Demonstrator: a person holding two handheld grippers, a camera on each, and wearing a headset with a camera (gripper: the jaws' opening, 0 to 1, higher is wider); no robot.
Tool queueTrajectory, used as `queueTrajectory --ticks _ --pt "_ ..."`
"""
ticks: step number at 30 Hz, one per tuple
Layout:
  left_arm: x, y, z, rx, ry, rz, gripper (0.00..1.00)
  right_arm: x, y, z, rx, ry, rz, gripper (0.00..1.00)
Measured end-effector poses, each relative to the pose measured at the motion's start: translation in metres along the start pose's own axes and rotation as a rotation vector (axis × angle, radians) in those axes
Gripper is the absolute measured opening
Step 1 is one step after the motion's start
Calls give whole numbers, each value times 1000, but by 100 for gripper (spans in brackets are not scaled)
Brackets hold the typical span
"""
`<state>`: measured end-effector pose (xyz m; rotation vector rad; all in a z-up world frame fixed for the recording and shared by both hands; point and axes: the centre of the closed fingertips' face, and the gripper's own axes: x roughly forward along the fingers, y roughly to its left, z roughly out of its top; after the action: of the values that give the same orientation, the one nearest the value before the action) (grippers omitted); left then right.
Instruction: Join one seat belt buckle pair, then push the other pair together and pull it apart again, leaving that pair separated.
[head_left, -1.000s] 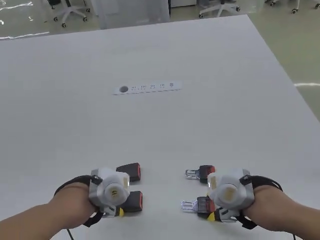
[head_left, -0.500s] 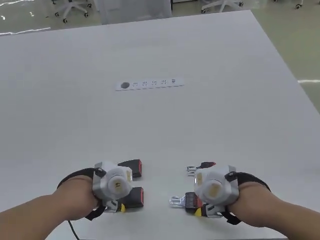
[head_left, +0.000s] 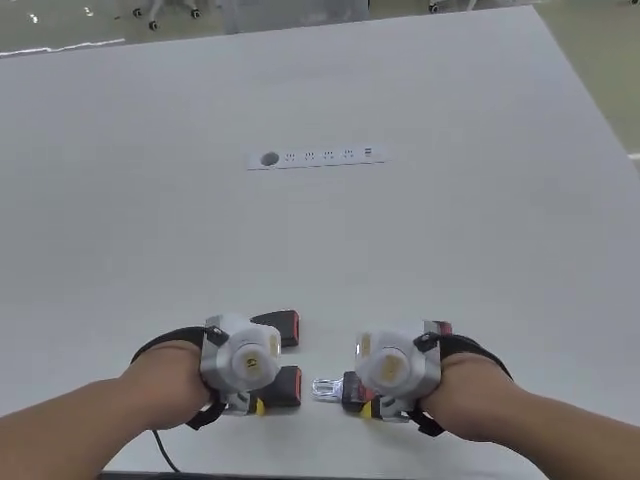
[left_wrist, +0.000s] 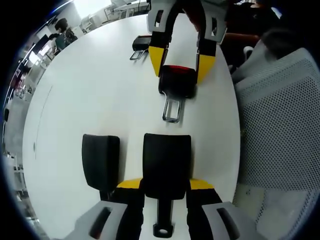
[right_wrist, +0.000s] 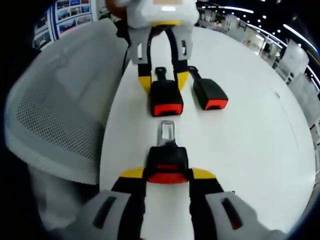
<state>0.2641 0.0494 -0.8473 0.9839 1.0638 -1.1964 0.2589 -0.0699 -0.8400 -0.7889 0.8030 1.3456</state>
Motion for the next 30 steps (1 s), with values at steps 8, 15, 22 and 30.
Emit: queueTrajectory --ticks 8,15,22,30 --pt "1 0 0 -5 8 -1 33 7 -3 11 -27 5 16 33" --pt "0 -1 1 -14 16 2 33 7 -4 11 -47 11 21 33" --pt "1 -1 1 -14 21 -2 33 11 -1 19 -70 -8 29 33" --pt "1 -2 2 6 25 -23 33 12 -2 21 -75 -17 31 33"
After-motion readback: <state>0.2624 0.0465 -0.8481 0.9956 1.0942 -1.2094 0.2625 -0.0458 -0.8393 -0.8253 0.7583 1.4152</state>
